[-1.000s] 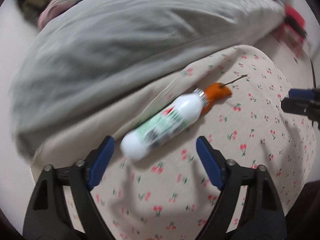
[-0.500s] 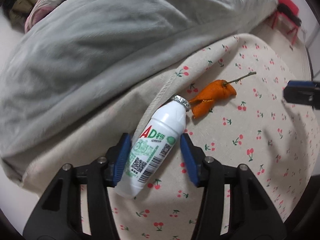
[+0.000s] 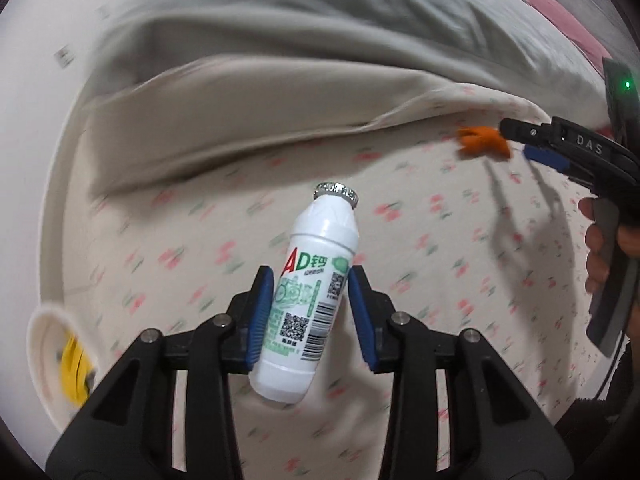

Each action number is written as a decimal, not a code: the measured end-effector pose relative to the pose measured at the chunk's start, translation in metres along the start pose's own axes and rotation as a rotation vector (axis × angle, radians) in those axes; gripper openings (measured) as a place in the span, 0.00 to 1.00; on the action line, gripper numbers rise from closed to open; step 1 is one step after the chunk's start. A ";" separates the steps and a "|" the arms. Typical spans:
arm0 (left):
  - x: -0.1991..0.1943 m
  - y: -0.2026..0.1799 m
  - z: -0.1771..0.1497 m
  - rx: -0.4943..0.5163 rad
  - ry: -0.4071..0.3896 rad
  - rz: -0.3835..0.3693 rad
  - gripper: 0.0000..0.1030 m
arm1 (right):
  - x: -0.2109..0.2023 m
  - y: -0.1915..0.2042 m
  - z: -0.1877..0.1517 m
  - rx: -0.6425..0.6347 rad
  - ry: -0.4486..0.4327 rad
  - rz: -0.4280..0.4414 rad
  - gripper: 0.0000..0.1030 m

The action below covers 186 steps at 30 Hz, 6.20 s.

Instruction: Collect trash

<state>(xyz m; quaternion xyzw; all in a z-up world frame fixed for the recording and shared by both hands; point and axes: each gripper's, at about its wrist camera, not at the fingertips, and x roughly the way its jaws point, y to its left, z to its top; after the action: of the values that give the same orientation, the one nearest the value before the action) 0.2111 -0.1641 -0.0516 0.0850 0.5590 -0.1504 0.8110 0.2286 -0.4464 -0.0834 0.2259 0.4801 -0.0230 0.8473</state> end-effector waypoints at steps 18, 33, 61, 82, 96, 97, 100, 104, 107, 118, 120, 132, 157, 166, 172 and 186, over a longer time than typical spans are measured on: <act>0.000 0.086 -0.067 -0.156 0.009 -0.097 0.35 | 0.002 0.059 -0.027 -0.282 0.089 -0.103 0.21; -0.056 0.130 -0.092 -0.309 -0.118 -0.191 0.35 | -0.070 0.103 -0.058 -0.283 0.109 -0.020 0.21; -0.070 0.268 -0.166 -0.580 -0.146 0.049 0.76 | -0.040 0.323 -0.137 -0.539 0.191 0.227 0.21; -0.083 0.295 -0.191 -0.585 -0.094 0.148 0.97 | 0.016 0.390 -0.181 -0.600 0.249 0.301 0.65; -0.111 0.246 -0.186 -0.504 -0.154 0.125 0.99 | -0.052 0.350 -0.169 -0.538 0.133 0.236 0.68; -0.116 0.237 -0.184 -0.484 -0.166 0.127 0.99 | -0.059 0.345 -0.169 -0.533 0.124 0.229 0.69; -0.126 0.215 -0.184 -0.441 -0.177 0.120 0.99 | -0.086 0.321 -0.169 -0.516 0.084 0.187 0.73; -0.140 0.187 -0.187 -0.398 -0.196 0.137 0.99 | -0.113 0.293 -0.173 -0.485 0.073 0.117 0.76; -0.150 0.164 -0.191 -0.359 -0.209 0.153 0.99 | -0.137 0.272 -0.179 -0.450 0.054 0.090 0.80; -0.169 0.112 -0.213 -0.349 -0.293 0.157 0.99 | -0.200 0.218 -0.235 -0.421 -0.107 -0.022 0.82; -0.172 0.107 -0.218 -0.346 -0.317 0.170 0.99 | -0.207 0.208 -0.243 -0.414 -0.163 -0.055 0.82; -0.164 0.102 -0.228 -0.388 -0.364 0.243 0.99 | -0.203 0.184 -0.250 -0.407 -0.274 -0.130 0.82; -0.169 0.091 -0.229 -0.380 -0.391 0.215 0.99 | -0.187 0.187 -0.257 -0.412 -0.209 -0.111 0.82; -0.171 0.089 -0.230 -0.381 -0.394 0.209 0.99 | -0.185 0.187 -0.257 -0.410 -0.197 -0.109 0.82; -0.171 0.088 -0.230 -0.380 -0.395 0.208 0.99 | -0.185 0.187 -0.257 -0.410 -0.198 -0.108 0.82; -0.171 0.087 -0.229 -0.381 -0.395 0.207 0.99 | -0.185 0.188 -0.257 -0.407 -0.199 -0.109 0.82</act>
<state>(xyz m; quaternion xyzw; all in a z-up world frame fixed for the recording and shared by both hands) -0.0176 0.0133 0.0228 -0.0431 0.3967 0.0272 0.9165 -0.0293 -0.2068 0.0246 0.0206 0.4007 0.0063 0.9160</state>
